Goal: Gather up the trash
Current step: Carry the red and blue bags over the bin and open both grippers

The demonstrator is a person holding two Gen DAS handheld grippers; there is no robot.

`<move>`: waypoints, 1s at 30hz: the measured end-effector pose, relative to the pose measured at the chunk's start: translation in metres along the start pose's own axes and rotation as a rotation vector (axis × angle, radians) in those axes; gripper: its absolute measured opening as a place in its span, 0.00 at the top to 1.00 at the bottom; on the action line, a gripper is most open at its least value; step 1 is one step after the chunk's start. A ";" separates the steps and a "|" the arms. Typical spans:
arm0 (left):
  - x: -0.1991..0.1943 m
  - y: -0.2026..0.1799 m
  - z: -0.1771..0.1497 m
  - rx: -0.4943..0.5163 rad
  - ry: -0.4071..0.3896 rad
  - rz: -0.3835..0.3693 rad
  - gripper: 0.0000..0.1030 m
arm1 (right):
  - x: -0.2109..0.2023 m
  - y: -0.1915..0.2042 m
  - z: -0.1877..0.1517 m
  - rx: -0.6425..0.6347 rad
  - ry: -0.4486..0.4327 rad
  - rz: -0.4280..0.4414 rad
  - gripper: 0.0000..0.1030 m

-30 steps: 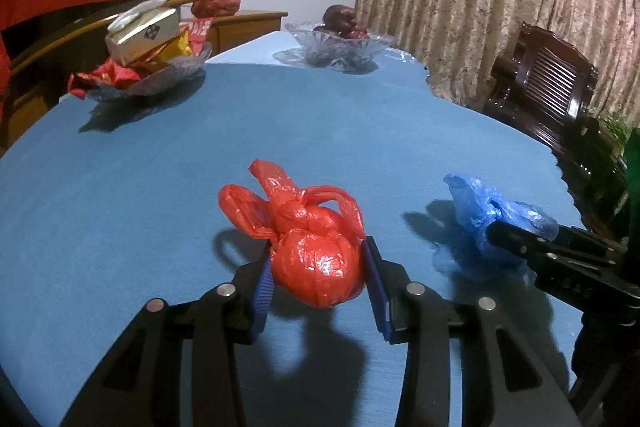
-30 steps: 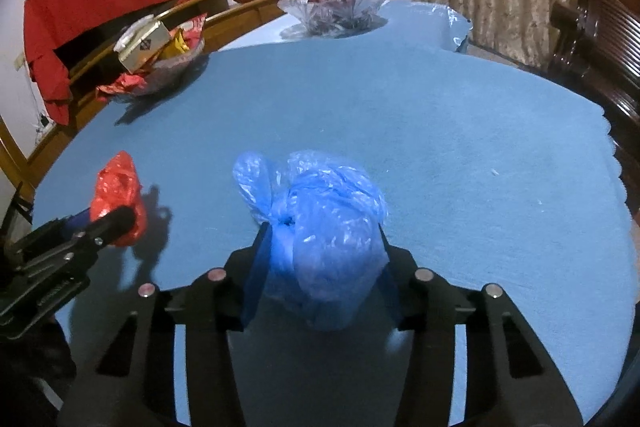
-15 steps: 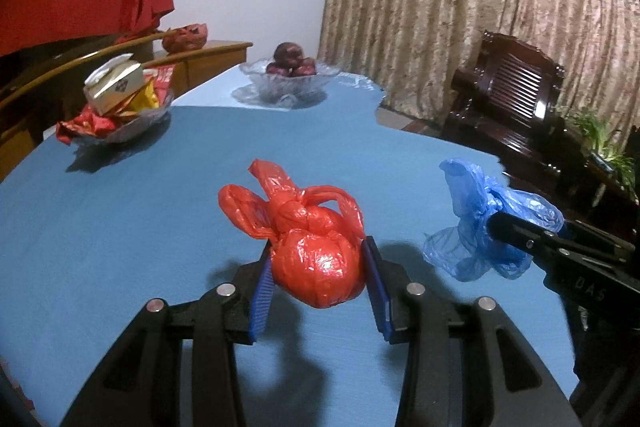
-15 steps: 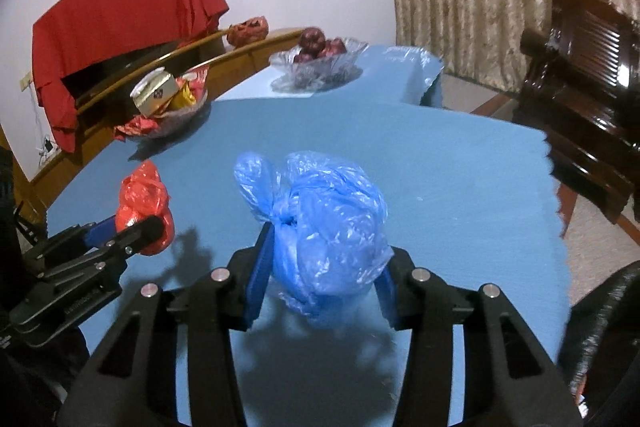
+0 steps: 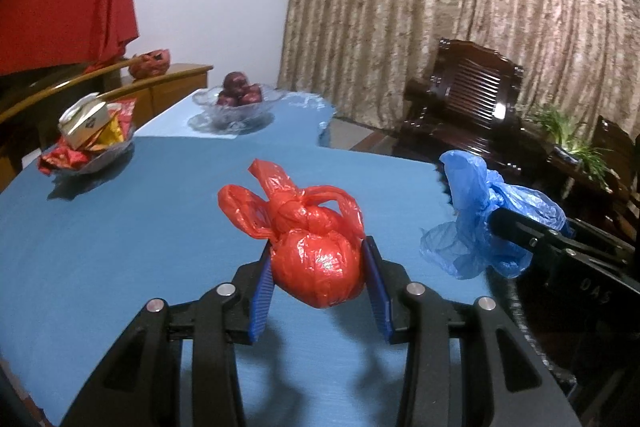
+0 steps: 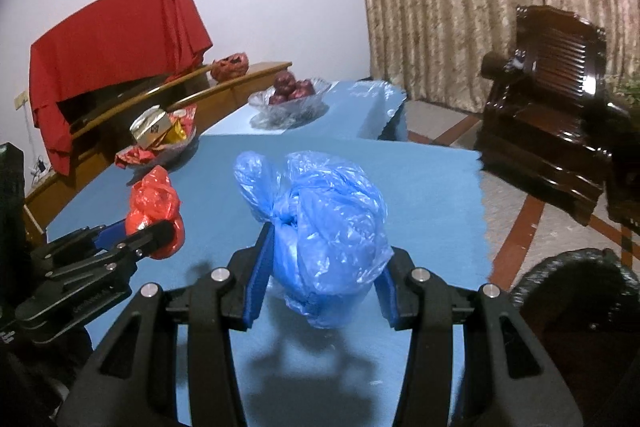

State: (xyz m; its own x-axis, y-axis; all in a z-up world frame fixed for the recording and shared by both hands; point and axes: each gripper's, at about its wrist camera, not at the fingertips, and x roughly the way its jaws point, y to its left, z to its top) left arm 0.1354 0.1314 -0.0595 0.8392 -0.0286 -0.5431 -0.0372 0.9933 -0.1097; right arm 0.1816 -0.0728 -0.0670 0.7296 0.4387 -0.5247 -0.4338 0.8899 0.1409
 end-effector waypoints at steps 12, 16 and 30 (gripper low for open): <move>-0.020 -0.082 0.004 0.078 -0.027 -0.133 0.60 | -0.079 -0.054 -0.012 0.038 -0.071 -0.111 0.57; -0.023 -0.109 0.002 0.100 -0.029 -0.176 0.60 | -0.101 -0.074 -0.019 0.057 -0.084 -0.157 0.57; -0.023 -0.192 -0.009 0.181 -0.012 -0.299 0.60 | -0.151 -0.130 -0.051 0.115 -0.084 -0.299 0.57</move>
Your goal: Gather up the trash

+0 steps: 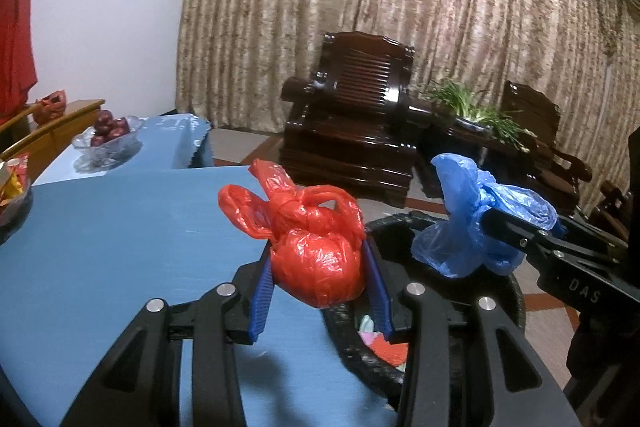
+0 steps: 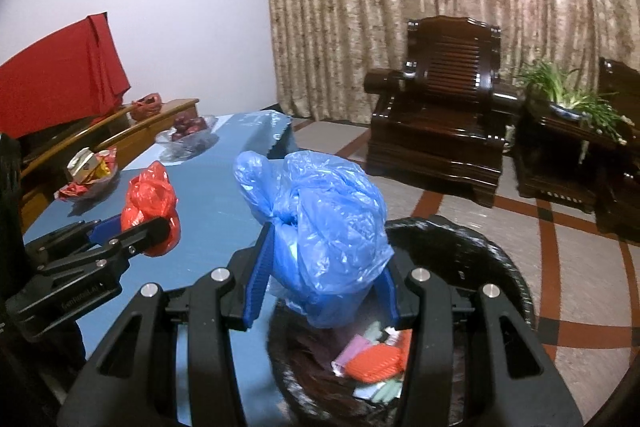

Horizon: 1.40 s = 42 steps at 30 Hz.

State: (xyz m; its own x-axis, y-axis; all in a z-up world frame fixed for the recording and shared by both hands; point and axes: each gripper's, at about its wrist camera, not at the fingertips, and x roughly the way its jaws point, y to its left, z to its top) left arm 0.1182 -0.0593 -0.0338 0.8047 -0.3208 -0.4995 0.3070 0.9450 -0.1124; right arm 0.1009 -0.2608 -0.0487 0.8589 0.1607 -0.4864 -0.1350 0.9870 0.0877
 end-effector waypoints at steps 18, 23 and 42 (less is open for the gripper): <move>0.073 -0.074 -0.006 0.085 0.093 -0.131 0.60 | 0.015 -0.086 -0.032 0.079 0.087 -0.134 0.57; 0.102 -0.089 -0.012 0.100 0.132 -0.145 0.60 | 0.026 -0.103 -0.041 0.093 0.113 -0.147 0.57; 0.145 -0.093 -0.023 0.112 0.196 -0.152 0.33 | 0.066 -0.131 -0.056 0.085 0.160 -0.221 0.15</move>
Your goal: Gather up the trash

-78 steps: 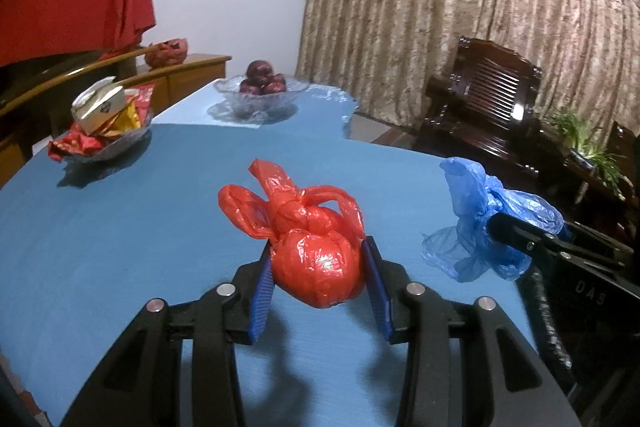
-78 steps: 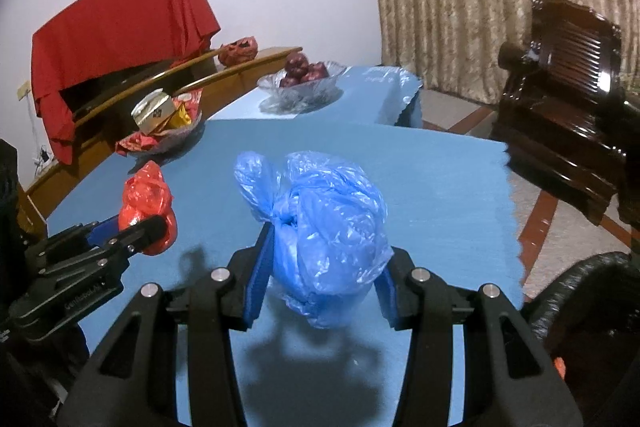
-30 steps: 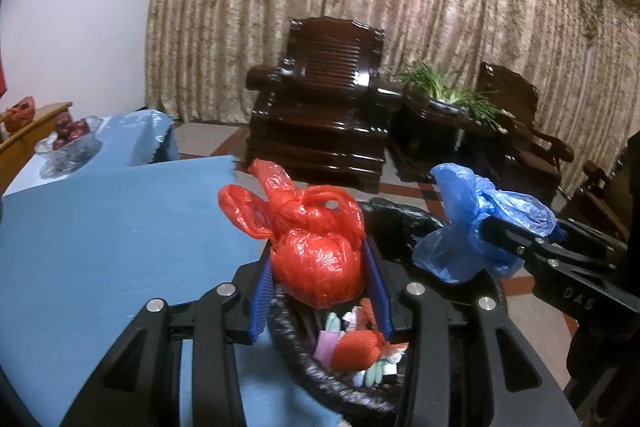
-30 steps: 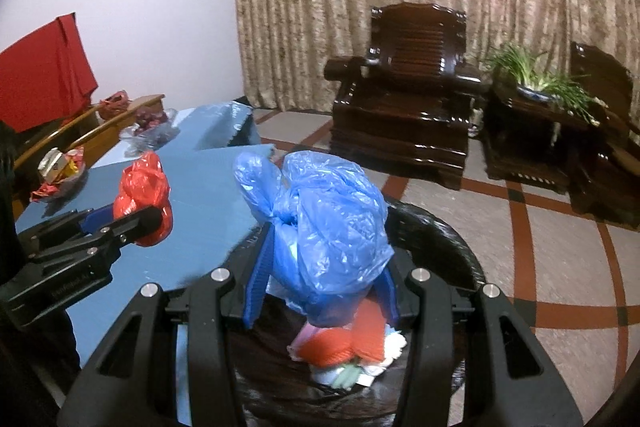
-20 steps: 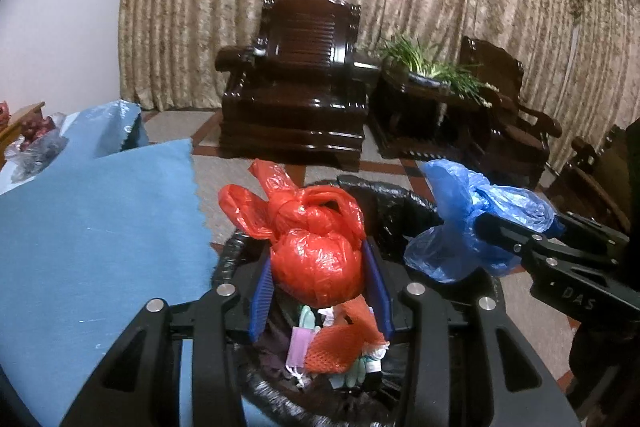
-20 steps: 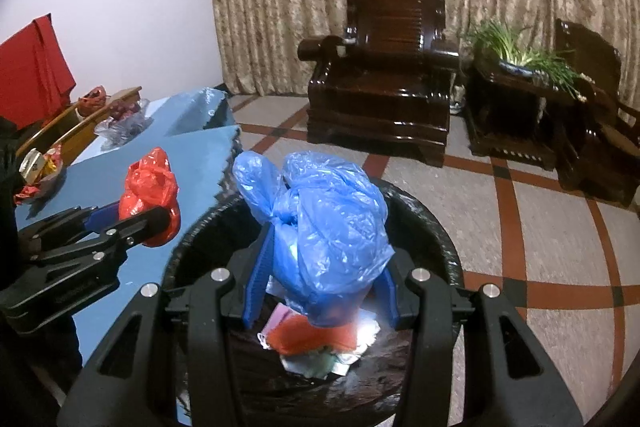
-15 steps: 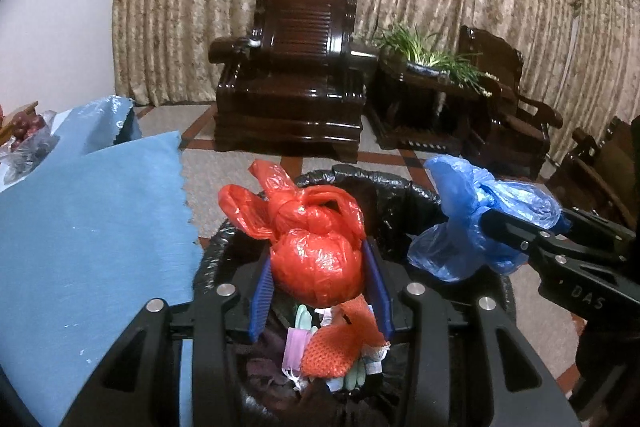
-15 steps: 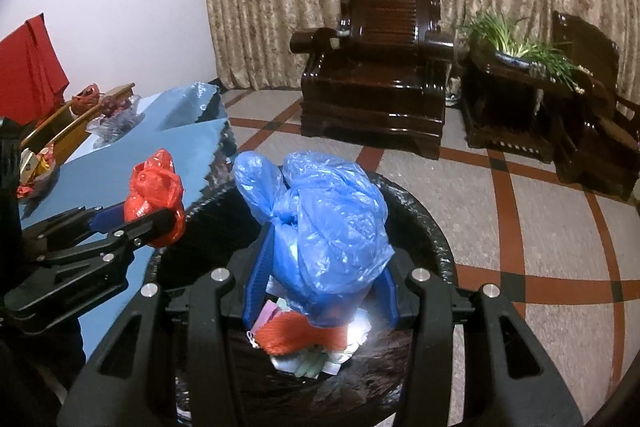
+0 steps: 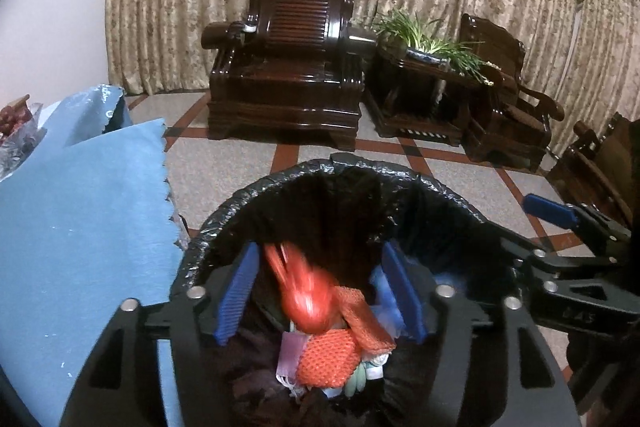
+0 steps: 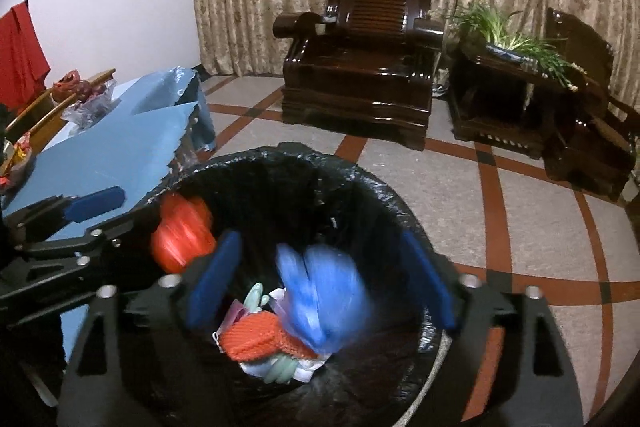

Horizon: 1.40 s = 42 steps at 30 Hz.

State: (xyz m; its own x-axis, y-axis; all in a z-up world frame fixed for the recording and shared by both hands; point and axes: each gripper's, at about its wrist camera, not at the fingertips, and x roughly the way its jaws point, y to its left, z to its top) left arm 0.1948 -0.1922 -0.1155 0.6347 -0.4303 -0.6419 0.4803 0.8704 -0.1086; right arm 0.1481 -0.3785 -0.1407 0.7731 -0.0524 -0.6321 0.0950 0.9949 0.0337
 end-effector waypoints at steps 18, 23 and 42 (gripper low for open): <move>-0.105 0.041 -0.003 -0.068 -0.071 0.107 0.06 | -0.085 0.028 0.010 0.007 -0.054 0.094 0.05; -0.142 0.047 -0.012 -0.095 -0.095 0.136 0.06 | -0.113 0.053 0.011 -0.015 -0.049 0.123 0.05; -0.240 0.038 -0.037 -0.092 -0.169 0.206 0.06 | -0.190 0.103 0.009 -0.041 -0.085 0.178 0.05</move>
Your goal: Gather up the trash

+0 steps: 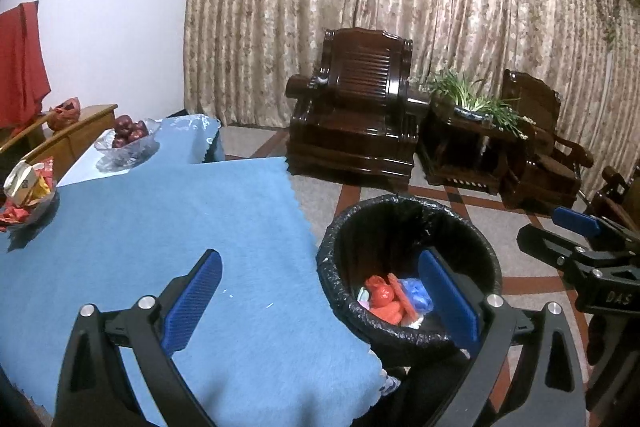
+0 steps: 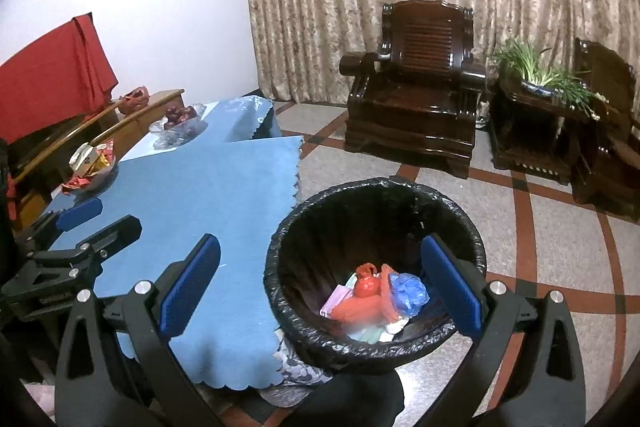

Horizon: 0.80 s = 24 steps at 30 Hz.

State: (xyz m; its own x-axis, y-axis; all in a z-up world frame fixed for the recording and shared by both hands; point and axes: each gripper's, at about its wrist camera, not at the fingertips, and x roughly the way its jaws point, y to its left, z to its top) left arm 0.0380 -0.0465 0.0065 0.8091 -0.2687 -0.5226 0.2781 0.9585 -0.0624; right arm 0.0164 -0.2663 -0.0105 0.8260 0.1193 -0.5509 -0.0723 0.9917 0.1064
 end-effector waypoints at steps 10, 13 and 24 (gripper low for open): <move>-0.017 0.003 0.002 -0.006 -0.028 0.013 0.06 | -0.009 0.011 0.003 -0.017 -0.018 0.001 0.05; -0.019 0.002 0.003 -0.006 -0.037 0.014 0.06 | -0.010 0.014 0.004 -0.023 -0.020 0.004 0.05; -0.023 0.006 0.004 -0.007 -0.044 0.021 0.06 | -0.010 0.018 0.008 -0.041 -0.028 0.008 0.05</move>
State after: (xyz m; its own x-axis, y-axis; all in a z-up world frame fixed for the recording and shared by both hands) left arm 0.0228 -0.0353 0.0213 0.8369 -0.2521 -0.4859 0.2571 0.9647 -0.0577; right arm 0.0109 -0.2499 0.0035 0.8407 0.1264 -0.5265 -0.1012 0.9919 0.0764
